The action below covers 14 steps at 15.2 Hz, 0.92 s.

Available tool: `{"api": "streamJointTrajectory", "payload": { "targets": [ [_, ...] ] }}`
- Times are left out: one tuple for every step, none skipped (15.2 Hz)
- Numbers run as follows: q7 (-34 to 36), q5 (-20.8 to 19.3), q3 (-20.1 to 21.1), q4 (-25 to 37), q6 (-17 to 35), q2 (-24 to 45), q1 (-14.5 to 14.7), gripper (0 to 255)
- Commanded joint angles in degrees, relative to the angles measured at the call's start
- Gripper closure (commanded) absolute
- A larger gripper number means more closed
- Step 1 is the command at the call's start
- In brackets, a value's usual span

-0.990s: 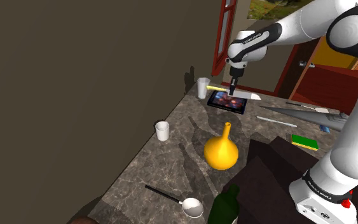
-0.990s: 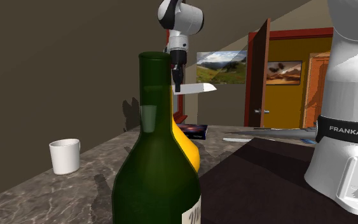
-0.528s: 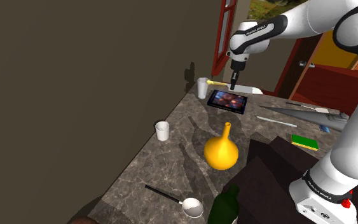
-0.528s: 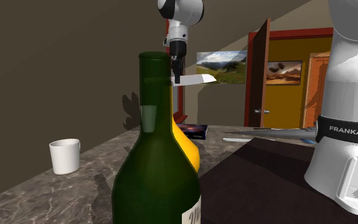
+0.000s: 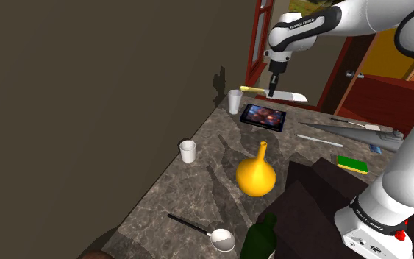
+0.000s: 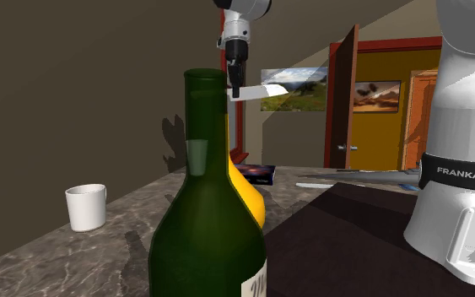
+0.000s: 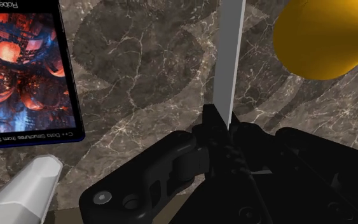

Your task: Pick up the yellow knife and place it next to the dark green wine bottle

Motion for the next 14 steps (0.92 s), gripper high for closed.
{"api": "streamJointTrajectory", "payload": {
  "targets": [
    [0.2, -0.1, 0.0, 1.3, -1.5, -0.2, 0.0, 255],
    [0.3, -0.2, 0.0, 1.8, -2.2, -0.4, 0.0, 255],
    [0.4, -0.2, 0.0, 2.3, -2.9, -0.6, 0.0, 255],
    [0.4, -0.3, 0.0, 2.9, -3.6, -0.7, 0.0, 255],
    [0.5, -0.4, 0.0, 3.5, -4.3, -0.9, 0.0, 255],
    [0.6, -0.4, -0.1, 4.0, -5.1, -1.1, 0.0, 255],
    [0.7, -0.5, -0.1, 4.6, -5.8, -1.2, 0.0, 255],
    [0.7, -0.5, -0.1, 5.2, -6.5, -1.3, 0.0, 255],
    [0.8, -0.6, -0.1, 5.9, -7.3, -1.5, 0.0, 255],
    [0.8, -0.6, -0.1, 6.0, -7.4, -1.5, 0.0, 255],
    [2.0, -0.9, 0.4, 4.0, -6.8, -3.0, 0.7, 255],
    [3.2, -1.1, 0.9, 2.0, -6.3, -4.6, 1.4, 255],
    [4.4, -1.3, 1.4, 0.2, -5.8, -6.0, 2.1, 255],
    [5.6, -1.5, 1.9, -1.5, -5.4, -7.5, 2.7, 255]
  ]
}}
